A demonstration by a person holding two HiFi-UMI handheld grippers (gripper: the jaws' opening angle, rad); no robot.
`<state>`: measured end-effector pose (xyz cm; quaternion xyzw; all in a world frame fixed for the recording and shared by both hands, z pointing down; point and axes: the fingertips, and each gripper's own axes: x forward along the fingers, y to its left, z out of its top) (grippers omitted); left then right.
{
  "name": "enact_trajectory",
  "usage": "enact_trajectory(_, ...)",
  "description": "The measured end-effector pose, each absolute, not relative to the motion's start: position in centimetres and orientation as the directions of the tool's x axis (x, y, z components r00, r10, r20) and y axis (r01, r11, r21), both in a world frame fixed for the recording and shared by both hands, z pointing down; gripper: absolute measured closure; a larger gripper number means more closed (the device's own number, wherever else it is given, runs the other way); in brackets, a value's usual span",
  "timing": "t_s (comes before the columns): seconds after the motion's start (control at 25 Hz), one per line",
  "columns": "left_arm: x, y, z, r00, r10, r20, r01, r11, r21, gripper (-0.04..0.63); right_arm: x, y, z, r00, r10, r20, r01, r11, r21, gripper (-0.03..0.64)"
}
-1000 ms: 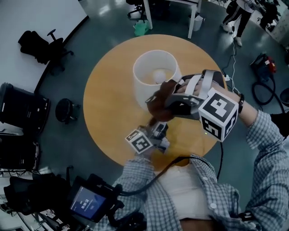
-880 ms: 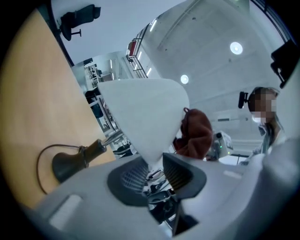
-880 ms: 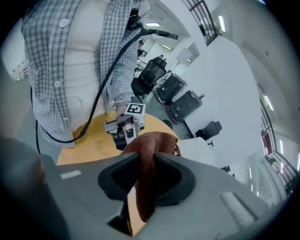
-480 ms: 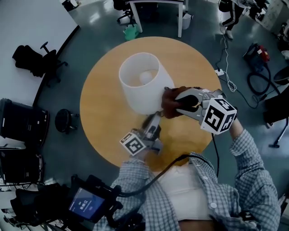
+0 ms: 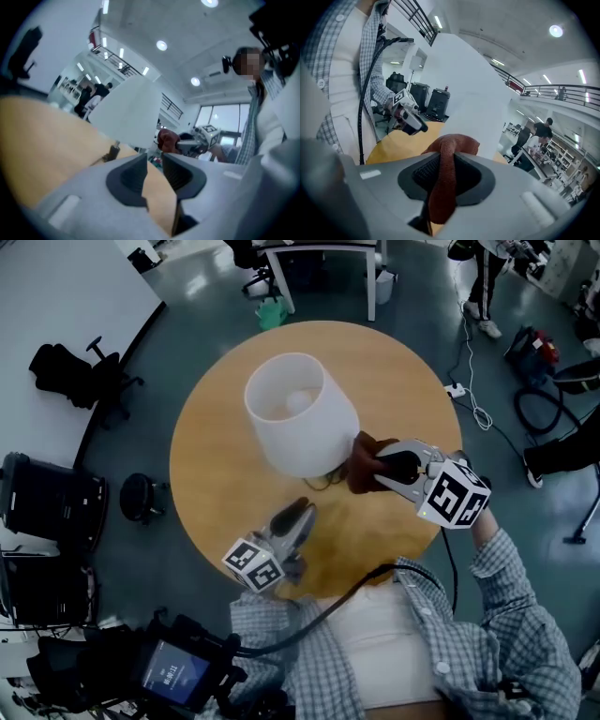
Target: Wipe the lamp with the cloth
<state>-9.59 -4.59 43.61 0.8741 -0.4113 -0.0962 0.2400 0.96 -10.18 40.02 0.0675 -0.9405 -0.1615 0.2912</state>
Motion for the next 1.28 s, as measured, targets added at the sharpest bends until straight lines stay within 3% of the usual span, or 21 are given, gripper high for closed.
enact_trajectory(0.12,-12.0,-5.0,42.0,0.553,-0.806,0.21,-0.833,-0.526,0.173,0.499,1.6,-9.7,40.5,-0.839,-0.216,0.5,-0.07,0.953,0.295,0.534)
enact_trajectory(0.2,-12.5,-5.9,40.1,0.524,-0.802,0.286,-0.832,-0.554,-0.03,0.486,1.9,-9.9,40.7,-0.846,-0.218,0.486,-0.093,0.959,0.268,0.533)
enact_trajectory(0.36,-12.3,-7.9,35.2,0.54,-0.754,0.374,-0.686,-0.652,-0.324,0.342,2.2,-10.1,41.1,-0.838,-0.237,0.491,-0.127,0.961,0.246,0.534)
enact_trajectory(0.52,-11.7,-10.4,31.4,0.515,-0.715,0.473,-0.513,-0.699,-0.498,0.311,2.7,-10.0,40.9,-0.845,-0.241,0.477,-0.15,0.963,0.222,0.533)
enact_trajectory(0.72,-11.2,-13.2,31.1,0.388,-0.649,0.654,-0.258,-0.758,-0.599,0.31,3.2,-9.7,41.5,-0.848,-0.25,0.468,-0.179,0.965,0.192,0.532)
enact_trajectory(0.92,-9.7,-14.6,32.4,0.342,-0.586,0.734,-0.12,-0.802,-0.585,0.31,4.2,-9.3,42.7,-0.839,-0.26,0.478,-0.219,0.966,0.141,0.532)
enact_trajectory(1.12,-8.8,-14.5,34.7,0.355,-0.514,0.78,-0.059,-0.846,-0.53,0.301,5.0,-9.3,43.9,-0.831,-0.266,0.489,-0.25,0.963,0.1,0.532)
enact_trajectory(1.28,-8.8,-14.6,34.9,0.381,-0.507,0.773,-0.039,-0.844,-0.535,0.344,5.5,-10.4,45.8,-0.817,-0.305,0.49,-0.321,0.946,0.054,0.532)
